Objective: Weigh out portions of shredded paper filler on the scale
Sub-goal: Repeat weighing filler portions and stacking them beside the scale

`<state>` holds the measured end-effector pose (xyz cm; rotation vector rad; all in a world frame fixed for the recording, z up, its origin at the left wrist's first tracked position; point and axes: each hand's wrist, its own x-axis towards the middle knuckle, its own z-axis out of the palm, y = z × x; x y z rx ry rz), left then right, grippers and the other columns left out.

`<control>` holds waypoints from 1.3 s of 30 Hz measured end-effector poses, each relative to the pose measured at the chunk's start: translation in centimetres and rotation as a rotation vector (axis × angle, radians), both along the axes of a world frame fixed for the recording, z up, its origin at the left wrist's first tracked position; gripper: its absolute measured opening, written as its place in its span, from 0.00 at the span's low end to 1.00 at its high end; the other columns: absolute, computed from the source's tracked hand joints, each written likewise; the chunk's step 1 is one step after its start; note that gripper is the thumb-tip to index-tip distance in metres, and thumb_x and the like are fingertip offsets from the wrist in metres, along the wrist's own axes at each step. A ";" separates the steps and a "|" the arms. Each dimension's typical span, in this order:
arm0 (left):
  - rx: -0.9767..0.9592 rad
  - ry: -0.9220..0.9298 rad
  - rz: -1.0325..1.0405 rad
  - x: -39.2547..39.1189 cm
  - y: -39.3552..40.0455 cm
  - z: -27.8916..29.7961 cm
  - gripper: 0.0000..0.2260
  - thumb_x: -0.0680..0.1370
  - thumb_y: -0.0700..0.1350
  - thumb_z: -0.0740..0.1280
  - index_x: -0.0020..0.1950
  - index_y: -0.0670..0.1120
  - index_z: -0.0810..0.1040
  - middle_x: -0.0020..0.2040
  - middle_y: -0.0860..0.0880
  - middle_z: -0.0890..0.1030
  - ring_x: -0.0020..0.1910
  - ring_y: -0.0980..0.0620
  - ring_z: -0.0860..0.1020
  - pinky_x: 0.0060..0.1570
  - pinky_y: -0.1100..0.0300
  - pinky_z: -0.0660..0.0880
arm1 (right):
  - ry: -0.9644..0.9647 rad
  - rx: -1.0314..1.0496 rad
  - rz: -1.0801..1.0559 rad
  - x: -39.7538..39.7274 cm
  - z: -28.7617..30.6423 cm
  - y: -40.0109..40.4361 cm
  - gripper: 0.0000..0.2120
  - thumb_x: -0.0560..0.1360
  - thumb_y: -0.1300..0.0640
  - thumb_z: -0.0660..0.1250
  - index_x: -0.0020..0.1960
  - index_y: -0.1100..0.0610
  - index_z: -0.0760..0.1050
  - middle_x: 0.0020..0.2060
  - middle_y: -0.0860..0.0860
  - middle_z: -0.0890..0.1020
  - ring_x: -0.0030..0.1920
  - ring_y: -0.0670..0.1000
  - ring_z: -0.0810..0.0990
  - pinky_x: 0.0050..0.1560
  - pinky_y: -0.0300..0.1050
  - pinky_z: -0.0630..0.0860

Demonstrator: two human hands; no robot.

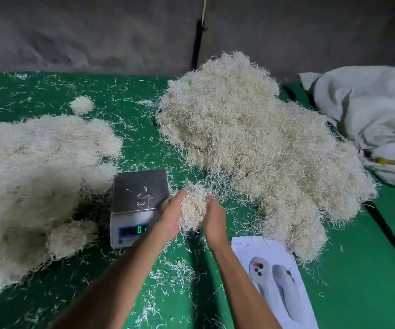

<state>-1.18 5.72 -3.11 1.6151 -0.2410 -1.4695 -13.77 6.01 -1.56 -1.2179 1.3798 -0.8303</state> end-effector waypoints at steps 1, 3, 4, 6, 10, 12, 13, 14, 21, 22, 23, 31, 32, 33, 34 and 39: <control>-0.017 -0.059 0.017 0.9 -0.1 1.0 0.20 0.77 0.64 0.69 0.61 0.53 0.76 0.66 0.53 0.74 0.59 0.50 0.72 0.72 0.45 0.63 | 0.001 -0.046 -0.002 0.8 1.1 -0.4 0.13 0.85 0.51 0.56 0.48 0.52 0.77 0.39 0.45 0.75 0.37 0.41 0.70 0.50 0.46 0.71; -0.090 -0.249 0.097 3.1 0.0 2.7 0.30 0.78 0.58 0.71 0.75 0.48 0.68 0.70 0.48 0.74 0.63 0.46 0.73 0.62 0.53 0.67 | -0.016 -0.108 -0.060 2.6 2.6 -1.0 0.07 0.82 0.56 0.64 0.58 0.53 0.79 0.46 0.49 0.79 0.39 0.44 0.72 0.49 0.43 0.72; -0.125 -0.327 0.127 4.3 0.3 3.4 0.33 0.78 0.54 0.71 0.79 0.47 0.64 0.72 0.46 0.73 0.64 0.46 0.74 0.58 0.57 0.67 | -0.014 -0.121 -0.116 3.7 3.1 -0.9 0.07 0.81 0.58 0.66 0.58 0.52 0.79 0.48 0.50 0.81 0.40 0.47 0.76 0.46 0.41 0.74; -0.138 -0.496 0.148 6.8 1.7 3.8 0.34 0.78 0.55 0.71 0.80 0.49 0.61 0.66 0.50 0.76 0.59 0.50 0.77 0.53 0.60 0.72 | 0.030 -0.116 -0.167 6.0 3.8 0.1 0.07 0.81 0.57 0.66 0.59 0.53 0.78 0.52 0.51 0.83 0.45 0.51 0.82 0.47 0.41 0.81; -0.233 -0.660 0.116 11.2 4.7 3.7 0.20 0.77 0.58 0.68 0.69 0.63 0.71 0.44 0.63 0.69 0.35 0.67 0.72 0.33 0.68 0.74 | -0.023 -0.011 0.269 11.0 2.8 3.2 0.24 0.78 0.36 0.65 0.70 0.45 0.69 0.51 0.48 0.82 0.43 0.45 0.82 0.53 0.47 0.81; -0.281 -0.508 -0.066 13.0 5.5 3.3 0.24 0.78 0.59 0.67 0.73 0.65 0.66 0.65 0.54 0.73 0.56 0.57 0.74 0.58 0.54 0.75 | 0.021 0.009 0.312 12.8 2.2 3.6 0.36 0.75 0.36 0.69 0.76 0.53 0.65 0.55 0.52 0.82 0.38 0.41 0.81 0.54 0.44 0.81; -0.296 -0.443 -0.125 13.9 5.8 3.1 0.30 0.78 0.56 0.69 0.78 0.60 0.62 0.74 0.48 0.68 0.62 0.56 0.72 0.60 0.55 0.73 | 0.035 0.002 0.256 13.4 1.8 3.2 0.36 0.76 0.40 0.70 0.76 0.56 0.65 0.60 0.53 0.81 0.42 0.41 0.81 0.57 0.38 0.79; -0.322 -0.436 -0.143 14.8 5.7 2.7 0.33 0.78 0.52 0.71 0.80 0.55 0.60 0.77 0.46 0.65 0.61 0.58 0.72 0.55 0.61 0.75 | 0.038 -0.016 0.180 14.0 1.5 2.3 0.34 0.77 0.45 0.71 0.77 0.59 0.64 0.64 0.50 0.78 0.46 0.41 0.80 0.56 0.28 0.75; -0.291 -0.814 0.142 18.7 4.7 0.1 0.20 0.75 0.50 0.76 0.63 0.43 0.81 0.59 0.43 0.84 0.45 0.55 0.83 0.41 0.65 0.81 | 0.155 -0.199 0.081 14.9 -1.7 -3.4 0.24 0.80 0.52 0.70 0.74 0.55 0.70 0.50 0.54 0.83 0.45 0.59 0.85 0.46 0.61 0.84; -0.266 -0.860 0.127 18.7 4.7 -0.4 0.19 0.76 0.50 0.76 0.63 0.42 0.82 0.58 0.44 0.84 0.45 0.58 0.82 0.40 0.74 0.76 | 0.223 -0.208 0.098 14.5 -2.3 -3.9 0.24 0.80 0.51 0.69 0.74 0.56 0.70 0.53 0.55 0.84 0.45 0.58 0.85 0.45 0.56 0.85; -0.258 -0.880 0.128 18.7 4.8 -0.8 0.18 0.77 0.50 0.75 0.63 0.42 0.81 0.59 0.45 0.84 0.47 0.58 0.81 0.40 0.79 0.72 | 0.257 -0.226 0.114 13.9 -2.8 -4.2 0.25 0.80 0.48 0.69 0.73 0.57 0.71 0.55 0.52 0.83 0.44 0.54 0.85 0.43 0.49 0.85; -0.229 -0.806 0.064 14.4 12.1 -6.7 0.24 0.86 0.60 0.46 0.81 0.55 0.58 0.79 0.58 0.62 0.75 0.63 0.59 0.74 0.62 0.56 | 0.358 -0.285 0.021 7.9 -8.7 -0.1 0.16 0.87 0.48 0.52 0.60 0.57 0.74 0.46 0.44 0.75 0.48 0.47 0.75 0.59 0.55 0.80; -0.180 -0.835 0.049 13.6 13.5 -8.1 0.26 0.85 0.60 0.46 0.82 0.52 0.56 0.81 0.55 0.59 0.77 0.61 0.57 0.75 0.62 0.54 | 0.422 -0.294 0.069 7.2 -9.8 0.9 0.16 0.87 0.50 0.51 0.58 0.58 0.74 0.46 0.46 0.76 0.48 0.49 0.76 0.59 0.57 0.79; -0.130 -0.880 0.012 12.9 14.7 -9.5 0.27 0.85 0.59 0.45 0.83 0.50 0.55 0.81 0.53 0.58 0.78 0.60 0.55 0.76 0.60 0.52 | 0.491 -0.289 0.126 6.6 -10.8 2.0 0.17 0.87 0.51 0.50 0.59 0.59 0.74 0.49 0.50 0.78 0.51 0.51 0.78 0.61 0.59 0.78; -0.081 -0.952 -0.069 12.3 15.8 -10.8 0.27 0.85 0.57 0.46 0.83 0.48 0.54 0.82 0.51 0.55 0.79 0.58 0.53 0.78 0.59 0.50 | 0.593 -0.287 0.187 6.0 -11.8 3.0 0.19 0.87 0.51 0.48 0.64 0.59 0.74 0.58 0.54 0.80 0.60 0.53 0.78 0.68 0.59 0.74; 0.104 -1.352 -0.374 10.9 18.6 -14.7 0.25 0.86 0.46 0.46 0.82 0.39 0.46 0.82 0.41 0.46 0.82 0.46 0.41 0.81 0.47 0.46 | 1.015 -0.423 0.436 3.8 -15.7 7.3 0.30 0.85 0.46 0.35 0.82 0.58 0.49 0.82 0.54 0.48 0.82 0.51 0.41 0.82 0.51 0.42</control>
